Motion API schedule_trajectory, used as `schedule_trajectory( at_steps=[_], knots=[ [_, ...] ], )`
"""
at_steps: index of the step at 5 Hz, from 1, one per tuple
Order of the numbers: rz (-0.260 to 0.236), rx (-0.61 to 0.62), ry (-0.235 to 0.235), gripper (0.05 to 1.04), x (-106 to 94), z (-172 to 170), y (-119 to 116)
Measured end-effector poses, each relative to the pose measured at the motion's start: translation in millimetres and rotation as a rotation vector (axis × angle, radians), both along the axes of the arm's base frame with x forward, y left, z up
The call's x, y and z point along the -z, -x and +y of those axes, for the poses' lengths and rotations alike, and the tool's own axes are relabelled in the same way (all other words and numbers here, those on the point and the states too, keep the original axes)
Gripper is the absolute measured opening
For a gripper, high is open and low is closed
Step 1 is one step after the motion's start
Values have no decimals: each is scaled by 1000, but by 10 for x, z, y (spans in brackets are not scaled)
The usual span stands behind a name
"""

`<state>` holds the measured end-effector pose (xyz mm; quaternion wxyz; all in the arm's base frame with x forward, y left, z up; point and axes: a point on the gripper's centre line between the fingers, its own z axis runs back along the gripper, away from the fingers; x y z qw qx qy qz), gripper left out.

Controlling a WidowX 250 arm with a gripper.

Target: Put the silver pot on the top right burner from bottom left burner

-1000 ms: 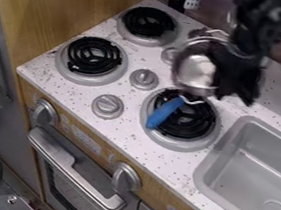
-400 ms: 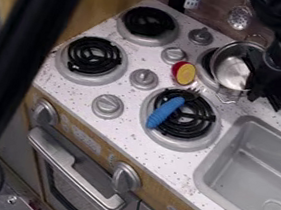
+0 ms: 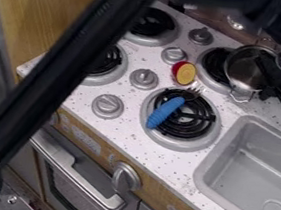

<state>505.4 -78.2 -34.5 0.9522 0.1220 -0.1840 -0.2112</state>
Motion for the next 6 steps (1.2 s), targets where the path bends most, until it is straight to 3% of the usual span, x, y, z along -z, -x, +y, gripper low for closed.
schedule_trajectory(
  at_steps=[1, 3, 4, 5, 6],
  knots=[
    [-13, -50, -7, 70, -31, 179, -175],
    [4, -134, -11, 88, 36, 473, -76],
    [33, -165, 8, 259, 69, 487, 56],
    [9, -153, 32, 529, -117, 383, 176],
    [-22, -134, 60, 835, -495, 241, 406]
  ],
)
